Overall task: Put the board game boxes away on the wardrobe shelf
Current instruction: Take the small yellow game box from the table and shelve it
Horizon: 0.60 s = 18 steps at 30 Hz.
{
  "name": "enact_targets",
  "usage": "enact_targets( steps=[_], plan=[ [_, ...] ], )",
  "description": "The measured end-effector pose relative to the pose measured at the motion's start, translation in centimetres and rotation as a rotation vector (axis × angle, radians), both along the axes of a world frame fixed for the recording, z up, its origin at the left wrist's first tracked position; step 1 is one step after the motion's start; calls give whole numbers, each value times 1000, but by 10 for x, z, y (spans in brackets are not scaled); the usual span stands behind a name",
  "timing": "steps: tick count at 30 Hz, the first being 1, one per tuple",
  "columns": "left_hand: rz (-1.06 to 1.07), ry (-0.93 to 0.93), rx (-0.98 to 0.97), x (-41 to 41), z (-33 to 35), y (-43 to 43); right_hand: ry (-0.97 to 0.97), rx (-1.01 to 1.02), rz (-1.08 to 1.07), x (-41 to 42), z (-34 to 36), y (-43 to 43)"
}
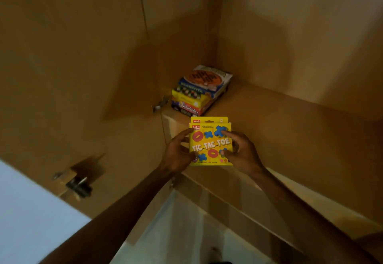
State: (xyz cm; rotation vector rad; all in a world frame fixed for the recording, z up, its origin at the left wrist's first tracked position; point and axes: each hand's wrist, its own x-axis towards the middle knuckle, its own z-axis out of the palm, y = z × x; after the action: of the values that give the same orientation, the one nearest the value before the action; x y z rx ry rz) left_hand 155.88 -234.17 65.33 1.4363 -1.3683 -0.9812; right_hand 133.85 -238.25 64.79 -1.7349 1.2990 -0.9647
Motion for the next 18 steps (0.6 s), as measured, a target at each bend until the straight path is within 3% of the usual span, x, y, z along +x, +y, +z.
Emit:
enact_targets(
  steps=[11, 15, 18],
  plan=[
    [43, -124, -123, 2, 59, -223, 64, -171, -108, 11, 45, -215],
    [-32, -241, -153, 12, 71, -276, 75, -136, -199, 24, 51, -253],
    [-156, -428, -76, 28, 71, -299, 71, -126, -205, 32, 52, -261]
  ],
)
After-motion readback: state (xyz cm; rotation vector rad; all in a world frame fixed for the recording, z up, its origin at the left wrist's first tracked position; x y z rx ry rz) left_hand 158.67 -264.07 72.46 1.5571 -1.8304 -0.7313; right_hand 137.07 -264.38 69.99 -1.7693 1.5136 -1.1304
